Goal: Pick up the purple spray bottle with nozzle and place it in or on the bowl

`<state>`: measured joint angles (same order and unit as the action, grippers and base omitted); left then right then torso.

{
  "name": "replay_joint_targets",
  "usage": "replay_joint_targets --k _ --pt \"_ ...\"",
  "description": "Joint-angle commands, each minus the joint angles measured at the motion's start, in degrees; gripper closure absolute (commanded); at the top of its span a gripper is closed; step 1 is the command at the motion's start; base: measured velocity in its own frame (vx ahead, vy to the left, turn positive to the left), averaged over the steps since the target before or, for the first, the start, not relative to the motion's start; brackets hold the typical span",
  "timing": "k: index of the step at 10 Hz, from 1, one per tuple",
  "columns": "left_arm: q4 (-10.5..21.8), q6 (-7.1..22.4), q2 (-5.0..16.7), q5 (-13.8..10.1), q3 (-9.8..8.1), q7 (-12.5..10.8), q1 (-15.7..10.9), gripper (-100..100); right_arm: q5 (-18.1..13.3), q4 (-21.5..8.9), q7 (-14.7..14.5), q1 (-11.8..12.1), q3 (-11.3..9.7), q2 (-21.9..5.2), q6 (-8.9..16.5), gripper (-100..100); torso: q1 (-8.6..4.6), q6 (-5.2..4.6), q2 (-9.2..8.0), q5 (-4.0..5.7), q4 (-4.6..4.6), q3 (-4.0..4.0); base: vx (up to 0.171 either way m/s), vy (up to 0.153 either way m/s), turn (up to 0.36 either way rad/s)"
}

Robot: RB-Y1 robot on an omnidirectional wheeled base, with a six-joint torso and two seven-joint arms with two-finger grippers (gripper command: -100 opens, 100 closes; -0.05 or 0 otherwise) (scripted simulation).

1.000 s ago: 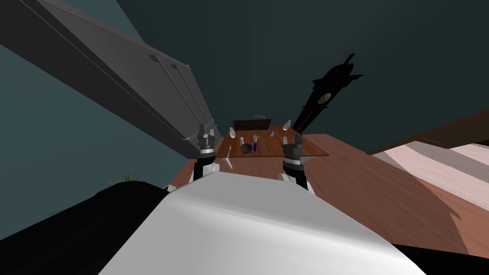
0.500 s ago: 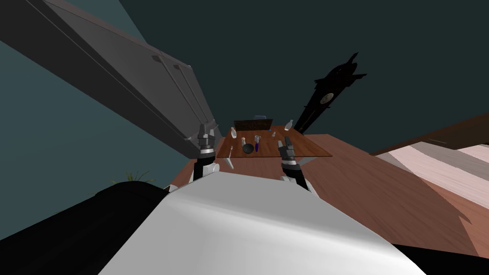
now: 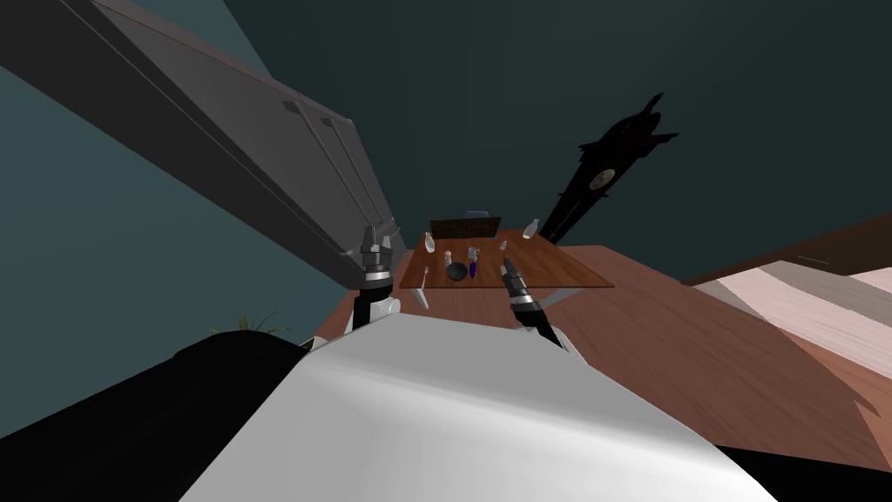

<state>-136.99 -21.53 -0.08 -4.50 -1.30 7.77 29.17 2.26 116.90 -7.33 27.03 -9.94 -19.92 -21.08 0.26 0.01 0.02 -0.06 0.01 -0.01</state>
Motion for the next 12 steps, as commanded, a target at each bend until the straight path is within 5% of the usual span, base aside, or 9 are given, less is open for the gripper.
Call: replay_joint_targets --k 1,5,12 --pt "0.0 0.0 0.0 0.0 0.0 0.0 0.0 0 0.62 -2.29 -2.51 -0.01 -1.12 -2.52 1.3 -100 0.0 0.0 0.0 0.0 0.0 0.0 -0.002 0.084 0.029" --pt "0.0 0.0 0.0 0.0 0.0 0.0 0.0 0 1.86 -6.98 -8.06 -0.54 -3.2 -8.39 5.88 -100 0.0 0.0 0.03 0.0 0.0 -0.01 0.01 0.076 0.057" --pt "0.0 0.0 0.0 0.0 0.0 0.0 0.0 0 2.5 -13.52 -13.9 -1.73 -3.75 -15.29 11.97 -100 0.02 0.0 0.01 -0.02 -0.01 0.0 0.004 0.066 0.095"
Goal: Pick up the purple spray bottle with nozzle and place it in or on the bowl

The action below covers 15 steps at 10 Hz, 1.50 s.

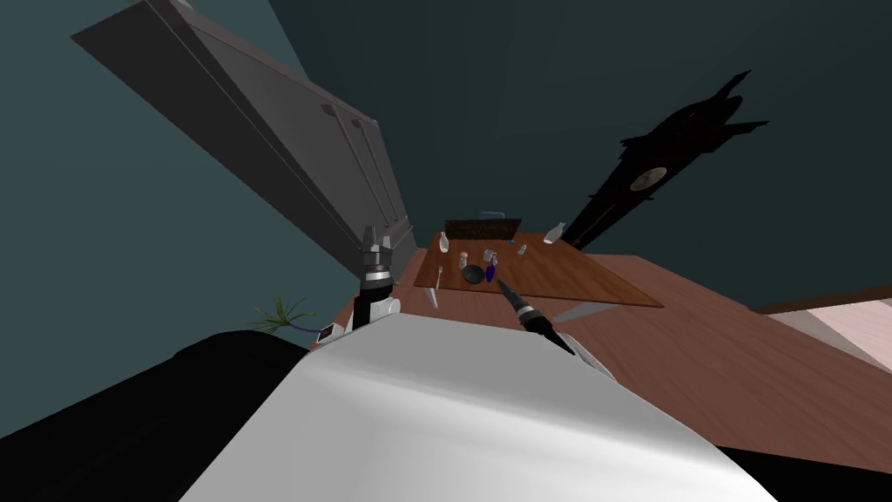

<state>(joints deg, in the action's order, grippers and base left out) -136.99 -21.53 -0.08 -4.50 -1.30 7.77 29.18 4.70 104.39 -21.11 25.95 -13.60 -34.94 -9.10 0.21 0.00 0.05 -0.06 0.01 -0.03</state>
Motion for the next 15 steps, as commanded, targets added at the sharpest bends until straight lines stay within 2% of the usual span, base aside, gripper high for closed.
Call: replay_joint_targets --k 1,6,8,15 --pt "0.0 0.0 0.0 0.0 0.0 0.0 0.0 0 0.05 -2.41 -1.11 -0.97 0.1 -1.54 1.26 -100 0.0 0.0 0.0 0.0 0.0 0.0 0.008 0.054 0.15" --pt "0.0 0.0 0.0 0.0 0.0 0.0 0.0 0 -0.5 -9.49 -5.25 -2.75 2.34 -7.27 7.68 -100 0.1 0.01 -0.01 -0.03 0.0 0.01 0.013 0.087 0.213" --pt "0.0 0.0 0.0 0.0 0.0 0.0 0.0 0 -0.5 -9.61 -5.25 -2.75 2.34 -7.27 7.68 -100 0.01 -0.03 -0.04 -0.01 -0.01 0.02 0.011 0.031 0.04" --pt "0.0 0.0 0.0 0.0 0.0 0.0 0.0 0 -1.76 -18.67 -9.36 -5.17 6.56 -13.33 15.76 -100 0.11 -0.01 -0.01 -0.02 0.0 0.0 0.021 0.067 0.217"
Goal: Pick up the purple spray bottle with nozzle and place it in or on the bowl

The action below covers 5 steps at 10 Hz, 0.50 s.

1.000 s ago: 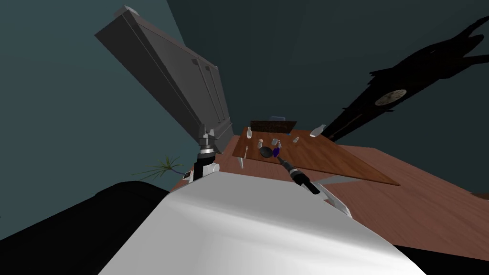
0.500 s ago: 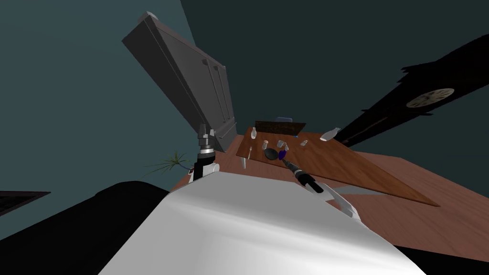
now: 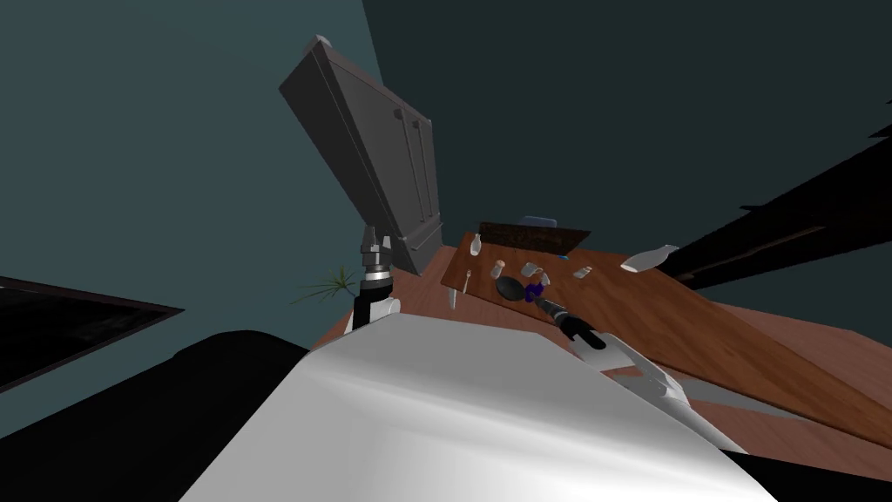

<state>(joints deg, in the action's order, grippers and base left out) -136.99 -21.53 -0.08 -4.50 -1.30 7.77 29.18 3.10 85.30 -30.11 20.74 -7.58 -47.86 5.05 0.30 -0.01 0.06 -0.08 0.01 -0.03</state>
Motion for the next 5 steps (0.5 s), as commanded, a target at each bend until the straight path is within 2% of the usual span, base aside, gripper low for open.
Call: replay_joint_targets --k 1,5 --pt "0.0 0.0 0.0 0.0 0.0 0.0 0.0 0 -0.16 0.42 -0.37 0.05 0.53 -0.41 1.61 -100 0.0 0.0 0.0 0.0 0.0 0.0 0.019 0.04 0.085" --pt "0.0 0.0 0.0 0.0 0.0 0.0 0.0 0 -0.69 -3.43 -2.08 -0.95 2.34 -3.2 5.09 -100 -0.14 -0.01 -0.09 0.04 -0.02 0.05 0.013 0.041 0.158"
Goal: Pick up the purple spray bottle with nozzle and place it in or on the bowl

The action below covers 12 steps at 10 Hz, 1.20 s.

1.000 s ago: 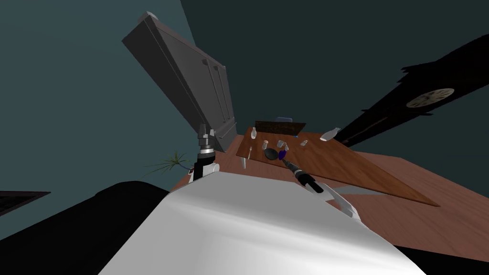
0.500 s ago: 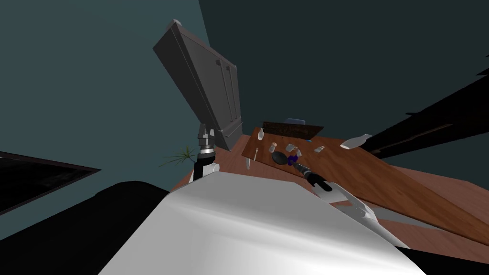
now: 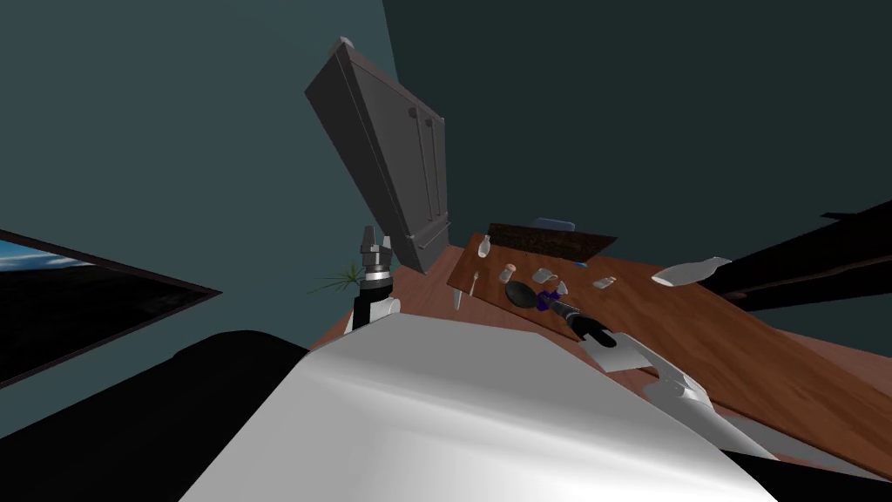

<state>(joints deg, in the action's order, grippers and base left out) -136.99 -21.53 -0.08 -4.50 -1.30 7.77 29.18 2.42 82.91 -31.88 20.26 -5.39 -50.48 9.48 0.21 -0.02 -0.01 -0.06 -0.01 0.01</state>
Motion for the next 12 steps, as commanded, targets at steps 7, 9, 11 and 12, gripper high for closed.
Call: replay_joint_targets --k 7,9,11,12 --pt "0.0 0.0 0.01 0.0 0.0 0.0 -0.01 0 0.0 -9.14 1.76 -3.97 1.65 0.75 -0.16 -100 -0.3 -0.02 -0.49 0.07 -0.11 0.28 -0.065 -0.005 0.182" --pt "0.0 0.0 0.0 0.0 -0.01 0.0 0.0 0 0.0 -10.96 2.13 -4.76 1.97 0.92 -0.24 -100 -0.25 -0.09 -0.45 0.07 -0.1 0.26 -0.079 0.004 0.1" --pt "0.0 0.0 0.01 0.0 0.0 0.0 -0.01 0 0.0 -14.61 2.86 -6.34 2.6 1.26 -0.42 -100 -0.23 -0.03 -0.45 0.06 -0.1 0.26 -0.102 0.0 0.268" --pt "0.0 0.0 0.01 0.0 -0.01 0.0 -0.01 0 0.0 -16.43 3.23 -7.14 2.91 1.43 -0.5 -100 -0.25 -0.03 -0.45 0.06 -0.1 0.26 -0.107 -0.002 0.265"
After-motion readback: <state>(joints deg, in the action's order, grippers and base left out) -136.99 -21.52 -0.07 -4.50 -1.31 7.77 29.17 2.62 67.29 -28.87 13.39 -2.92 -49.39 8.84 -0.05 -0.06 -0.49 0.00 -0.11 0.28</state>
